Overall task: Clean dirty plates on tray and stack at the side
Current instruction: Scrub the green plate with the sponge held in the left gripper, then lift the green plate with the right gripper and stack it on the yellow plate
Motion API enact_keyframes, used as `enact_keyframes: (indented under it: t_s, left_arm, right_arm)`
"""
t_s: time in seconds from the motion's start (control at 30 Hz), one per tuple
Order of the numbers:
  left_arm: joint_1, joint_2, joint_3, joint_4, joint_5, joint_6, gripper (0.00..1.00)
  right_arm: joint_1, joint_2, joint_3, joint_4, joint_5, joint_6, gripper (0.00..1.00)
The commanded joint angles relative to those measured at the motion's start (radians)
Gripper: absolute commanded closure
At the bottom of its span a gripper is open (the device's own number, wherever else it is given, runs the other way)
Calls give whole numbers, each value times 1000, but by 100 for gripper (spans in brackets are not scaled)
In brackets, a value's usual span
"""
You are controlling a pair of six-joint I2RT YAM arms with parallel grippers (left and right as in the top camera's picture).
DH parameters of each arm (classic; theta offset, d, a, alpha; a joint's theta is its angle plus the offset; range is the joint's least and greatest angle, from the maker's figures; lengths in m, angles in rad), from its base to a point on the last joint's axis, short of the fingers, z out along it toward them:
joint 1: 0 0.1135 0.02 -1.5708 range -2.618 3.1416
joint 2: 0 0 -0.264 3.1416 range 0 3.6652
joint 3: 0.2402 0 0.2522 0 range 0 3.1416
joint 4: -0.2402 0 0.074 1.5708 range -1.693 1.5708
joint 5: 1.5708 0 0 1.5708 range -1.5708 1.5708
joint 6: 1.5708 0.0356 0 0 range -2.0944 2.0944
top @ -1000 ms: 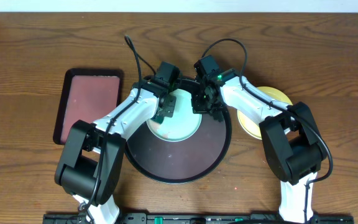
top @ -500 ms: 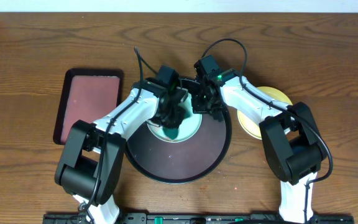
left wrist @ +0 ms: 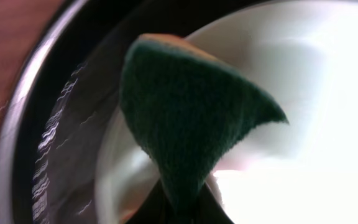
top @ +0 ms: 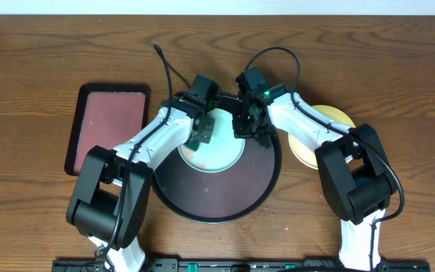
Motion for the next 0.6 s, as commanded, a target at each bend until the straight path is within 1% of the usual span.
enact_keyframes:
  t_s: [0.0,0.13,0.23,0.3,0.4,0.57]
  left_arm:
    - [9,2,68,-119,-229,-180,93]
    - [29,-19,191,-332,-229,-254,93]
    - [46,-46,282,-464,-229,-262,92]
    - [62,-72,326,-521,-229,-262,93]
    - [100,-126,351,-553,-229,-262,93]
    - [200,-205,351,-555,-229,-261,93]
  right_arm:
    - [11,31,4,0,10,1,99]
    - [11,31,4,0,10,1,99]
    - [11,31,4,0,8,1,99]
    - [11,31,5,-1,-27,-28,99]
    - [10,18,8,-2,-90,-90,99]
    - [10,-55,9,-30,-96,-129,99]
